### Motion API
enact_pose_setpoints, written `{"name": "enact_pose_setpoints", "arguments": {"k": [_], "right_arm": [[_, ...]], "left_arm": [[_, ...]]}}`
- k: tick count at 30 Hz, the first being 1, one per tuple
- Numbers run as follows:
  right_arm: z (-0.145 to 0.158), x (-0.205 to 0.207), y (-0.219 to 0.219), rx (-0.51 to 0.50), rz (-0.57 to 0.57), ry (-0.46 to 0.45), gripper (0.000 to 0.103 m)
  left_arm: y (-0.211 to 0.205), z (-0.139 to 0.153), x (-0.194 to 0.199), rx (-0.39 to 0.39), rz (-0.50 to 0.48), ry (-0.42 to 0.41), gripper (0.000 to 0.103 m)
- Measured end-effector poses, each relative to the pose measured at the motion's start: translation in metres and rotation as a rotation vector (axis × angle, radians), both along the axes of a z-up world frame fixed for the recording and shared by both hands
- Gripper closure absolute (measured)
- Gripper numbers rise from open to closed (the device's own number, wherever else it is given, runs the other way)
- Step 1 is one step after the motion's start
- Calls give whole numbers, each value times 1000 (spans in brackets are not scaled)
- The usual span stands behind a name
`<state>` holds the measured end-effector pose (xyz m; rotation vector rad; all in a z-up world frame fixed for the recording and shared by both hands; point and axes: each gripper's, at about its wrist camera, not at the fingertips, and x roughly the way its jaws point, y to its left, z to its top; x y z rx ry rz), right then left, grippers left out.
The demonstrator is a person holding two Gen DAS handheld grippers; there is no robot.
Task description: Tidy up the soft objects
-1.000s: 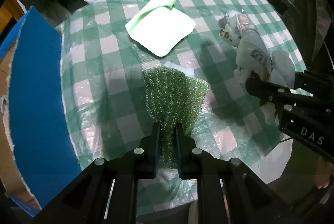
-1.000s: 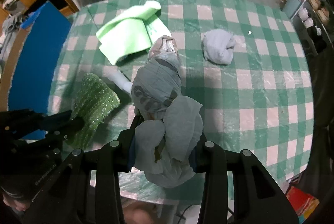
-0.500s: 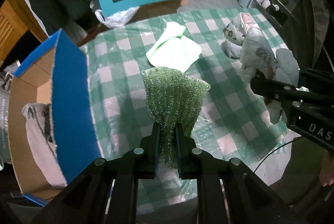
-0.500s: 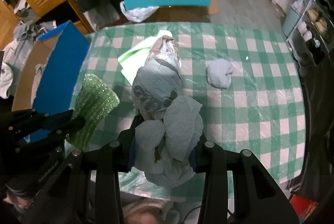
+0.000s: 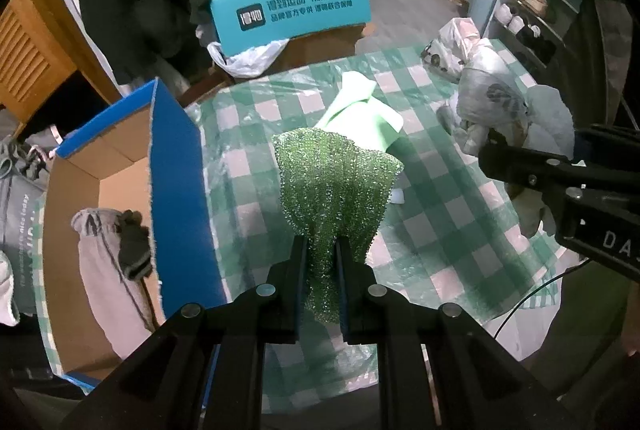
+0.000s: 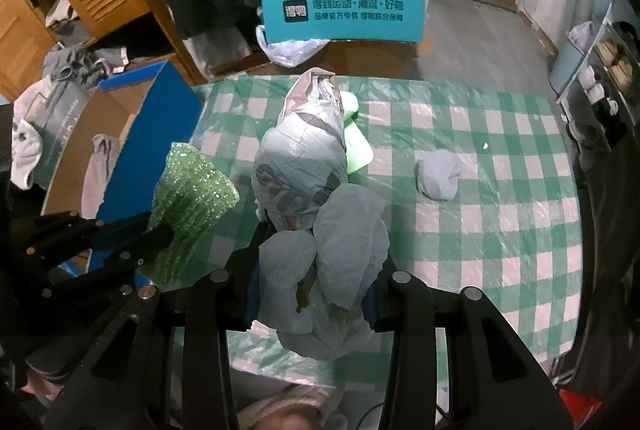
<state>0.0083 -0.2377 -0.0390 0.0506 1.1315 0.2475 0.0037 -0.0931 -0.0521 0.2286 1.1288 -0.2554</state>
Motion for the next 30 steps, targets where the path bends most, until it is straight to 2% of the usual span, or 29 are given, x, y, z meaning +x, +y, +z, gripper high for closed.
{"name": "enact_pose_setpoints", "arguments": {"k": [12, 30], "right_arm": [[17, 1, 26, 13, 53, -32, 64], [28, 13, 92, 25, 148, -43, 64]], "left_arm": [[24, 20, -8, 5, 24, -54, 90], [87, 34, -8, -28, 135, -91, 90]]}}
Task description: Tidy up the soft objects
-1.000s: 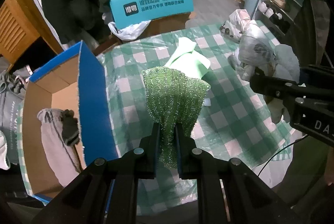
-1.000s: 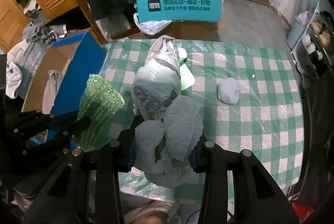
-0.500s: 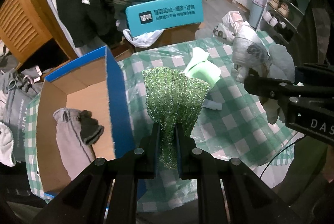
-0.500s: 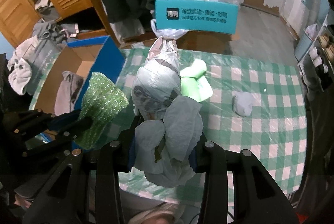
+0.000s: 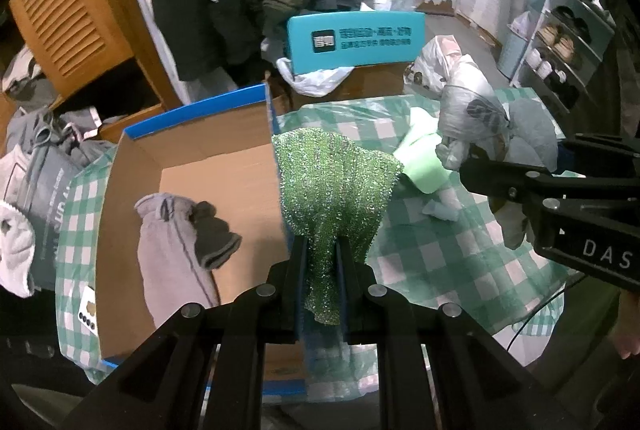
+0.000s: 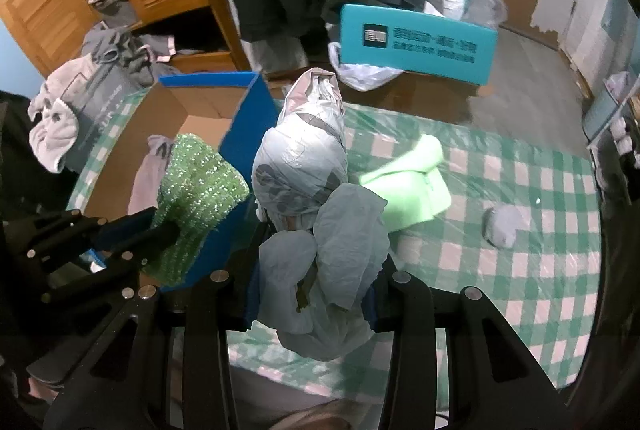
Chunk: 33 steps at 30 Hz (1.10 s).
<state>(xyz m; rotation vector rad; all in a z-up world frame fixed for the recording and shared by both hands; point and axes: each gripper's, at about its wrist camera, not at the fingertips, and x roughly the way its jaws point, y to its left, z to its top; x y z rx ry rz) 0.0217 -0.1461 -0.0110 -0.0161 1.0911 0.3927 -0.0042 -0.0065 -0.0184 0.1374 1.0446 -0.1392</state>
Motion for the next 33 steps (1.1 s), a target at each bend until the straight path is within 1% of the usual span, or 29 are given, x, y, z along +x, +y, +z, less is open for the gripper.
{"name": "enact_pose_setpoints", "arguments": {"k": [17, 26, 33], "right_arm": [[5, 11, 71, 8, 101, 10, 64], [1, 18, 105, 14, 140, 29, 64], [-5, 25, 131, 24, 163, 48, 64]], "left_arm": [[64, -3, 2, -28, 118, 9, 90], [93, -11, 4, -33, 178, 28, 90], [118, -23, 9, -39, 228, 58, 90]]}}
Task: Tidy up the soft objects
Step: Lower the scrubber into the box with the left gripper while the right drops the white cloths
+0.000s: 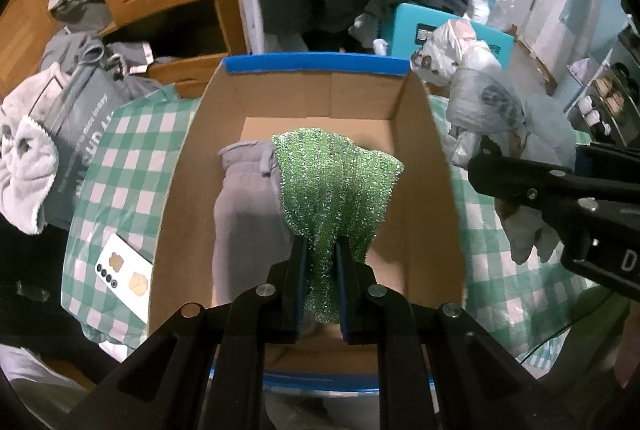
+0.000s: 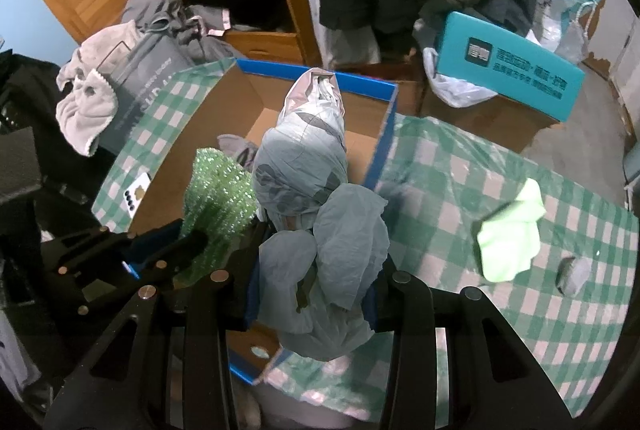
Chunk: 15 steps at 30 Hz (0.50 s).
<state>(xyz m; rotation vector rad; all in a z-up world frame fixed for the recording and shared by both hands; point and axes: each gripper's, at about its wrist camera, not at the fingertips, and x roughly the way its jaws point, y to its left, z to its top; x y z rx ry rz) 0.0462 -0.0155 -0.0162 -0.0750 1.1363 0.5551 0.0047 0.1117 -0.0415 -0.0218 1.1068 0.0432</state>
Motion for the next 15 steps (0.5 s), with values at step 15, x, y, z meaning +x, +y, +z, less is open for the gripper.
{"name": "enact_pose_setpoints", "arguments": {"k": [15], "right_arm": [[-32, 9, 46, -26, 41, 78, 64]], "left_arm": [[34, -26, 6, -5, 88, 70, 90]]}}
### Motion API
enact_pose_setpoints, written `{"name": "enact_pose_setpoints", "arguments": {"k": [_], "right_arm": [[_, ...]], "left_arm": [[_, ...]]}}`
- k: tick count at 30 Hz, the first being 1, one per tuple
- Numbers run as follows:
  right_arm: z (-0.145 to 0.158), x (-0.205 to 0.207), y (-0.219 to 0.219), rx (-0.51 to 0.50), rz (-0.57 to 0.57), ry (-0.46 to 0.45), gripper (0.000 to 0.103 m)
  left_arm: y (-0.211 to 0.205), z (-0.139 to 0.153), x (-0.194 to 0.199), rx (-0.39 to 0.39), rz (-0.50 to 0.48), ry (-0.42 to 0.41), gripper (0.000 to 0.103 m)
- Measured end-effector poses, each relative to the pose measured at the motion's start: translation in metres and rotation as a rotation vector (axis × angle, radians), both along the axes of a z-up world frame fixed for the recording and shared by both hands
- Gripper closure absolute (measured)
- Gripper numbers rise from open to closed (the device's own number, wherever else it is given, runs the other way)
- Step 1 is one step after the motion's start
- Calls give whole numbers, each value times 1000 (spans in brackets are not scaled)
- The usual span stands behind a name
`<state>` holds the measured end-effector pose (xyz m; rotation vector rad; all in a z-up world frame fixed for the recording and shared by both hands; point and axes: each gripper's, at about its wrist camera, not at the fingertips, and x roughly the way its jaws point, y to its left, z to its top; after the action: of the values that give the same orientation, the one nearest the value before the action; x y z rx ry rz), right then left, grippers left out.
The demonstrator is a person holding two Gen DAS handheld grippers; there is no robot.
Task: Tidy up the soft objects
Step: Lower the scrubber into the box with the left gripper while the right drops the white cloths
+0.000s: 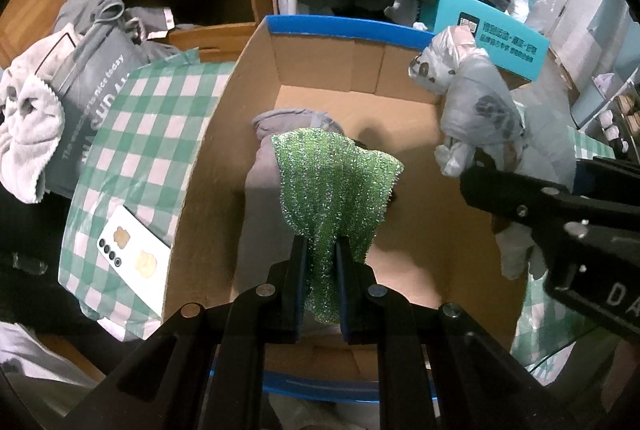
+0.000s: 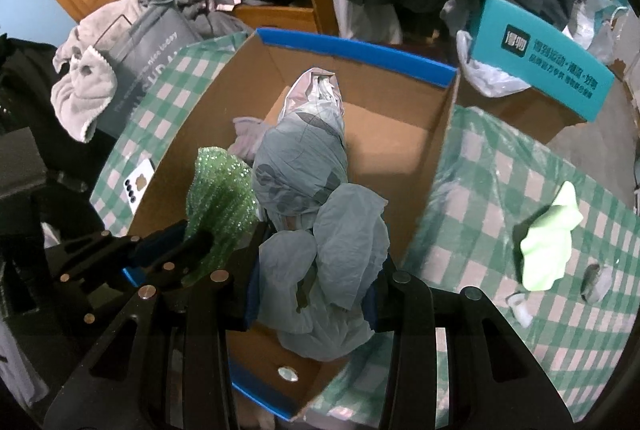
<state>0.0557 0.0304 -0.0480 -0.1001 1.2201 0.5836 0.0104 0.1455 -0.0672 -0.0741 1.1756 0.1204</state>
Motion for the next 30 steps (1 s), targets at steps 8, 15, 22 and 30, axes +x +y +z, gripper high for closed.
{"name": "enact_pose_setpoints", "arguments": {"k": [8, 15, 22, 30], "right_arm": [[-6, 1, 5, -20, 3, 17, 58], [0, 2, -4, -19, -25, 1, 47], [3, 3, -19, -12, -62, -7, 43], [7, 1, -35, -14, -88, -14, 43]], "left_arm": [[0, -5, 2, 23, 12, 28, 80], [0, -2, 1, 29, 18, 20, 70], [-3, 2, 1, 24, 18, 8, 62], [-17, 4, 3, 11, -10, 9, 62]]}}
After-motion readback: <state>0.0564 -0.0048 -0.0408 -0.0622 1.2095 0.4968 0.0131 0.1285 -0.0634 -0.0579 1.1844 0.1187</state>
